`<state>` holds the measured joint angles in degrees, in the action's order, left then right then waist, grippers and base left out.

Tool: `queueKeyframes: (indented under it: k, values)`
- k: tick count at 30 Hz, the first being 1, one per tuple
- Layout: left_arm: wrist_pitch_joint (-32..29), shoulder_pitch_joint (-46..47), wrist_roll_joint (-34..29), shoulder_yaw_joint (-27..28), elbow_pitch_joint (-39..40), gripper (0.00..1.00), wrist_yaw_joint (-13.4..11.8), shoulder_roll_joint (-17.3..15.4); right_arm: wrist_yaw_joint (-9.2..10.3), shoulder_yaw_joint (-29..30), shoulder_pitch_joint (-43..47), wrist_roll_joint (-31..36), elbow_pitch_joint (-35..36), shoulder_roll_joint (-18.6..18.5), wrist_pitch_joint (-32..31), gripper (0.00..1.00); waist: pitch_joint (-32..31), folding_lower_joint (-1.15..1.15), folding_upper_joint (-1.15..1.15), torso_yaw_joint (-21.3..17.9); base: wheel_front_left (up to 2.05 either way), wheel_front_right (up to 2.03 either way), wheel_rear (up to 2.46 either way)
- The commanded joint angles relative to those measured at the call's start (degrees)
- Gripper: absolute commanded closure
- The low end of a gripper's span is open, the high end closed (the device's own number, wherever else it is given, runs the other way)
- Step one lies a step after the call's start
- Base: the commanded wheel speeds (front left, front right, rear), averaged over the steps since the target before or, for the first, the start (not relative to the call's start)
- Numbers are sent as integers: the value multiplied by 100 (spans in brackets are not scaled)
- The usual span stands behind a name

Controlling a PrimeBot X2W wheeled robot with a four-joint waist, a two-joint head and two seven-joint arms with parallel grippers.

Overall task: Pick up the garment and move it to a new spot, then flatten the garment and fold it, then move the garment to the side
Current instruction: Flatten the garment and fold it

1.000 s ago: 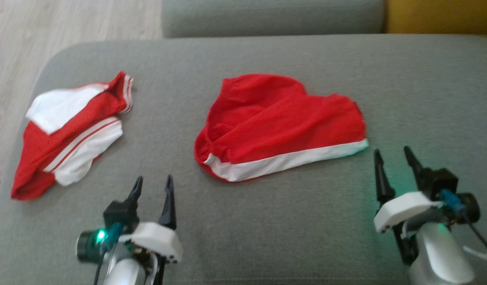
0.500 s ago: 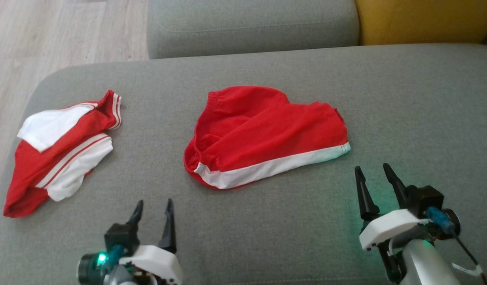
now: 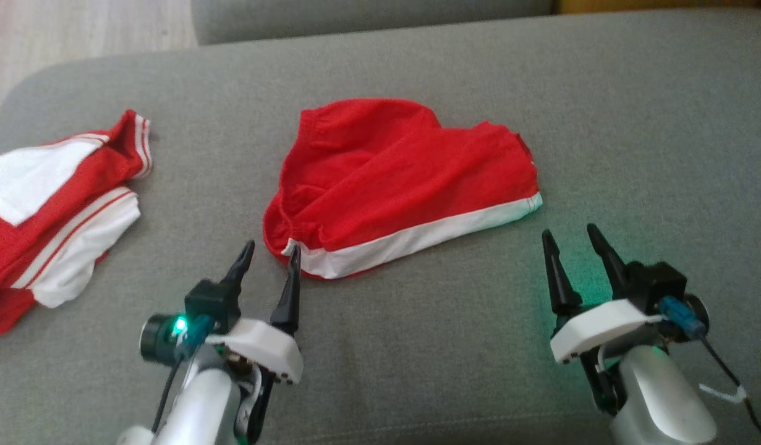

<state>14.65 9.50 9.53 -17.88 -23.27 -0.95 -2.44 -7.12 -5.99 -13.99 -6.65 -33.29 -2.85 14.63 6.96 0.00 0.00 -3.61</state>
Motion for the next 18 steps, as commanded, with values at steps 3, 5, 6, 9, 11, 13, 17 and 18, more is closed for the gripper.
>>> queueKeyframes:
  k: [3,5,6,9,11,13,17,18]
  values:
    - [35,426,-124,131,6,0,58,-43,-36,-156,-292,-86,230,-3,37,0,262,0,0,-100,0,0,0]
    - [35,537,-173,108,-96,0,101,-43,-36,-170,-334,-101,253,-3,37,0,331,0,0,-124,0,0,0]
    - [35,583,-191,100,-151,0,117,-43,-36,-175,-351,-109,262,-3,37,0,355,0,0,-134,0,0,0]
    - [35,677,-197,81,-259,0,148,-43,-36,-186,-381,-132,280,-3,37,0,411,0,0,-163,0,0,0]
    - [35,737,-194,72,-286,0,132,-43,-36,-185,-430,-141,302,-3,37,0,489,0,0,-180,0,0,0]
    - [35,775,-172,43,-353,0,143,-43,-36,-174,-468,-135,317,-3,37,0,551,0,0,-189,0,0,0]
    - [35,839,-101,-13,-510,21,142,-43,-36,-143,-502,-114,317,-3,37,0,616,0,0,-196,0,0,0]
    - [35,855,-74,-18,-542,31,138,-43,-36,-134,-513,-117,319,-3,37,0,632,0,0,-196,0,0,0]
